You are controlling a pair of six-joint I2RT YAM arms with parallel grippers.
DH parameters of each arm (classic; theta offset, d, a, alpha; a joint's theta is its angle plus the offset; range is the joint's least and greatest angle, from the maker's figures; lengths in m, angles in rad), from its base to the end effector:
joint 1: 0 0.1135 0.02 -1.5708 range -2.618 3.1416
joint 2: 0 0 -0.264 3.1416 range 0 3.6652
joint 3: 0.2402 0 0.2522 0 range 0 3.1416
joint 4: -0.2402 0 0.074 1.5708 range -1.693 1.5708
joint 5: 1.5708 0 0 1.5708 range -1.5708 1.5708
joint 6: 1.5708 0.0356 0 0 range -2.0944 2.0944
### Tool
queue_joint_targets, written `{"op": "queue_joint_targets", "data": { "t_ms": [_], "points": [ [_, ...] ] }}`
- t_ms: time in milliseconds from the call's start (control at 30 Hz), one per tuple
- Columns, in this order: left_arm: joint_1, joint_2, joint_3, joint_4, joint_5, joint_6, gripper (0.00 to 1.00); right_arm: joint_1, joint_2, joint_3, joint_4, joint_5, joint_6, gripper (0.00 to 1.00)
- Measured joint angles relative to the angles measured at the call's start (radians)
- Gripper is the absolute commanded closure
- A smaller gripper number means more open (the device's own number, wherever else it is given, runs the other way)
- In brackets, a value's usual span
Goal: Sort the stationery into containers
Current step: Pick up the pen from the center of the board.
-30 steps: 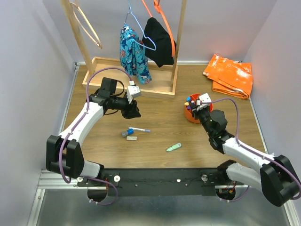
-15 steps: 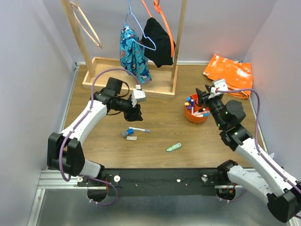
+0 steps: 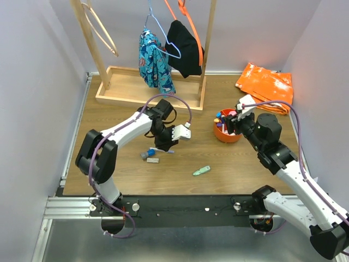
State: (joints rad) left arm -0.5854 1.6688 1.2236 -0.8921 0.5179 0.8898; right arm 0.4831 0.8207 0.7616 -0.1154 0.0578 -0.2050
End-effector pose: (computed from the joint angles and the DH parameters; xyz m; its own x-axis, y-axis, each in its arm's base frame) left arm 0.2545 -0.1899 0.2228 -0.0633 0.8519 -0.5199 0.9924 -0.0016 -0.1234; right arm 0.1745 0.0892 0.3331 -0.0664 -0.2643 -0.9622 -0.4360 0.8750 -0.2103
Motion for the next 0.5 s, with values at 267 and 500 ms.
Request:
{"op": "queue_joint_targets", "data": {
  "t_ms": [267, 500],
  "points": [
    [-0.032, 0.133, 0.067, 0.016, -0.135, -0.025, 0.64, -0.015, -0.003, 0.027, -0.007, -0.001, -0.006, 0.32],
    [-0.066, 0.216, 0.092, 0.016, -0.169, -0.047, 0.68, -0.032, -0.003, 0.045, -0.006, 0.007, -0.006, 0.30]
  ]
}}
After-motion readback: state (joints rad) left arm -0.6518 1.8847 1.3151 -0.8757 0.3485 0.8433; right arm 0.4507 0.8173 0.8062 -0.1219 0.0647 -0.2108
